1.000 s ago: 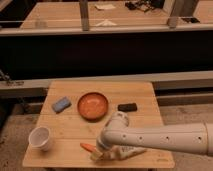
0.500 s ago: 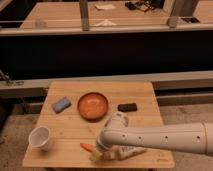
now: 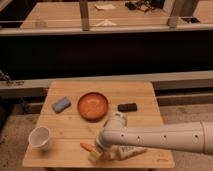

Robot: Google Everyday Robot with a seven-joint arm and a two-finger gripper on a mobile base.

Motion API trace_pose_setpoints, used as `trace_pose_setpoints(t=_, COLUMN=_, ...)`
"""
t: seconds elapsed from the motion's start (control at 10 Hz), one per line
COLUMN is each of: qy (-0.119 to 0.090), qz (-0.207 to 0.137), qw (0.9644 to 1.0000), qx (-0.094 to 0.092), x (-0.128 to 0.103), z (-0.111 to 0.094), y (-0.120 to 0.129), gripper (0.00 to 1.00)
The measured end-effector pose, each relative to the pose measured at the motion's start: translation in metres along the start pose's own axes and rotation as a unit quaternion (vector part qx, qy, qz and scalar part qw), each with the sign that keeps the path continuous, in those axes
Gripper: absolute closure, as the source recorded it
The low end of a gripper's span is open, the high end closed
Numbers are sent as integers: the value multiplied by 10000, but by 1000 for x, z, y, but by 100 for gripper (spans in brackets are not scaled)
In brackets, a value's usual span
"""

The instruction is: Drag the pepper across the table

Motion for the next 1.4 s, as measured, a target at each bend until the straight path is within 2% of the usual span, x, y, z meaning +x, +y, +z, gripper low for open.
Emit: trace_pose_setpoints(t=1.4, qy=53, qz=121, qw=9998, qx=-138, x=-6, z=0, y=9, gripper=21)
